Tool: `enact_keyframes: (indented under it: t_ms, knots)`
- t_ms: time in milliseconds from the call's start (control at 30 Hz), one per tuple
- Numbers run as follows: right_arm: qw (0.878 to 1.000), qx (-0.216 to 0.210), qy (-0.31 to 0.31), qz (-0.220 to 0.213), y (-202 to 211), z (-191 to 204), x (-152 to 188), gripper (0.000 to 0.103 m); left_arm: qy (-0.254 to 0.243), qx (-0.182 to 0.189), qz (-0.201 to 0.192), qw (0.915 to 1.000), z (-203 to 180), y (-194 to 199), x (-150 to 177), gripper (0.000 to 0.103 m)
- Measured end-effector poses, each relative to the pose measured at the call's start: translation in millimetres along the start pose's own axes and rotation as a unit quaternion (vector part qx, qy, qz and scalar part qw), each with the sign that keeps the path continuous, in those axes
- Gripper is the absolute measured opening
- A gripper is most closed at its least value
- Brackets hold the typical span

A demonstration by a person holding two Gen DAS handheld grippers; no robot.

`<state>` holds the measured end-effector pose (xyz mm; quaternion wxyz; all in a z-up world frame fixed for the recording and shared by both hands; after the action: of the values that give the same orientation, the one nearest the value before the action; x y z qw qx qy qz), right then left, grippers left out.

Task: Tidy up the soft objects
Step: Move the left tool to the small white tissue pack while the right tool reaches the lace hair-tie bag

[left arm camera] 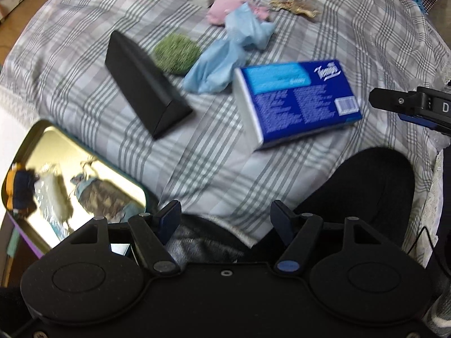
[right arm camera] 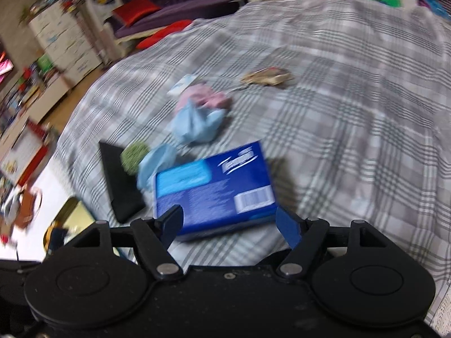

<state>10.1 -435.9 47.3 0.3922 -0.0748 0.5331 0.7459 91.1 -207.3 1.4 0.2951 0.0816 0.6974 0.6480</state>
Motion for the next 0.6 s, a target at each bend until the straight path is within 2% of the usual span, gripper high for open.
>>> enact_keyframes:
  t_ms: [267, 400, 600]
  knots:
    - [0.997, 0.035, -0.065, -0.037, -7, -46, -40, 0.074, -0.002, -0.001, -0.007, 1.0, -10, -3, -45, 0.065]
    - [0.994, 0.048, -0.088, -0.036, -29, -59, -64, 0.074, 0.003, -0.003, -0.008, 1.0, -7, -8, -69, 0.065]
    - [0.994, 0.067, -0.087, -0.026, -67, -65, -99, 0.074, 0.007, -0.02, -0.008, 0.9997, 1, -20, -107, 0.065]
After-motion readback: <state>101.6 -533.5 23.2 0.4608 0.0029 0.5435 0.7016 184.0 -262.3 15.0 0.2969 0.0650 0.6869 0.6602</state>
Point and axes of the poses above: each gripper's, at about its wrist camera, not at the fingertips, and y roughly against the way its jaws point, z to its left, x to its underside, the point moved 7 cm from there along -y, roughly the way its jaws point, and after that the axes turned 10 degrees about -x, right-handed, at the moved point
